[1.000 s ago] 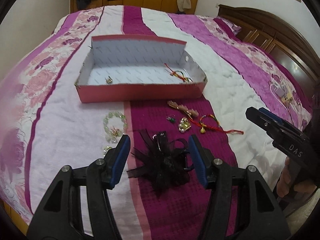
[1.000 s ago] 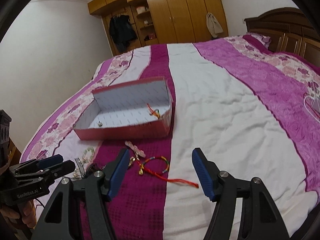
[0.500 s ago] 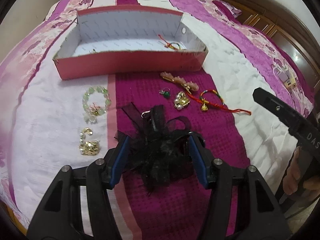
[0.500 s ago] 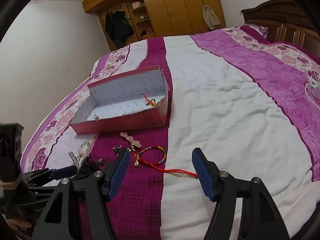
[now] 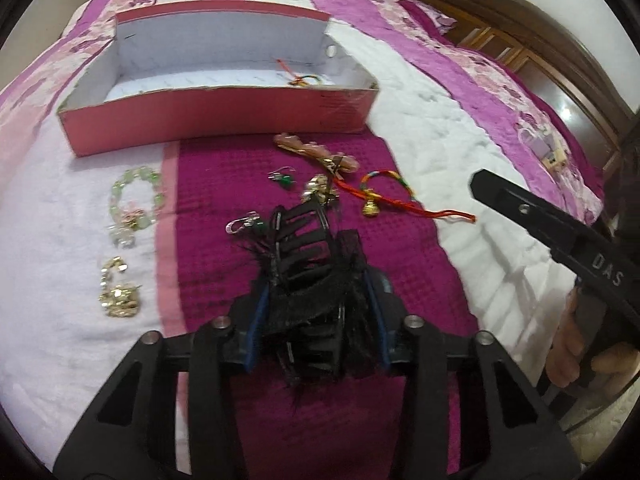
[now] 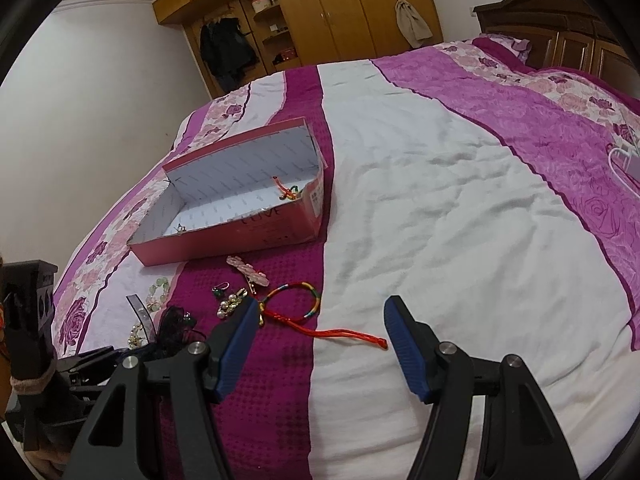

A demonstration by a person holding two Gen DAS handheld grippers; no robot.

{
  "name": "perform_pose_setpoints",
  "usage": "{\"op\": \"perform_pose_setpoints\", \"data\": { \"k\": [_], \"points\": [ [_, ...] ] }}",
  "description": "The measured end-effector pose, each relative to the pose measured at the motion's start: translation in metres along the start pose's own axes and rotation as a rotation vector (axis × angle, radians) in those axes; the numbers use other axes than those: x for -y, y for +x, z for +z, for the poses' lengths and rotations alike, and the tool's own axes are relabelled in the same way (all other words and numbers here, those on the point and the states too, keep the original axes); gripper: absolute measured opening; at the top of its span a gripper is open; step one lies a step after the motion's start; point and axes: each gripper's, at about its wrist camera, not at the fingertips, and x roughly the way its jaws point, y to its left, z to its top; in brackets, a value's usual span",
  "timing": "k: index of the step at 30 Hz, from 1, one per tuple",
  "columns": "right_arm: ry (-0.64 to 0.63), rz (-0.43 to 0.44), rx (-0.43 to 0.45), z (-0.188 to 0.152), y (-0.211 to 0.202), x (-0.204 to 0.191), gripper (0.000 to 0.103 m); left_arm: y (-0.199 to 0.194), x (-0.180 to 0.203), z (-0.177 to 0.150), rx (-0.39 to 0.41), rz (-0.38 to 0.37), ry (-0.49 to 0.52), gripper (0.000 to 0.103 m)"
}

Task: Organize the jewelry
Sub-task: 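Lift the black clip with the left gripper while the right grasps the red bell bracelet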

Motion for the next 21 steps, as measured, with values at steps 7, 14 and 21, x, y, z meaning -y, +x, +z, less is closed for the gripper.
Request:
{"op": "perform_pose_setpoints", "data": {
  "k": [7,14,21],
  "points": [
    [0.001,-0.002,-0.002,-0.001,0.000,0.000,0.067,-0.007,-0.002,0.002,0.030,-0.004,0.005,0.033],
    [0.001,-0.008,-0.011,0.001,0.003,0.001,0.067,-0.029,-0.013,0.009,0.099,0.033,-0.019,0.033],
    [-0.008,-0.009,-0.051,0.005,0.019,-0.003,0.067,-0.040,-0.030,0.014,0.142,0.072,-0.067,0.033]
  ]
}}
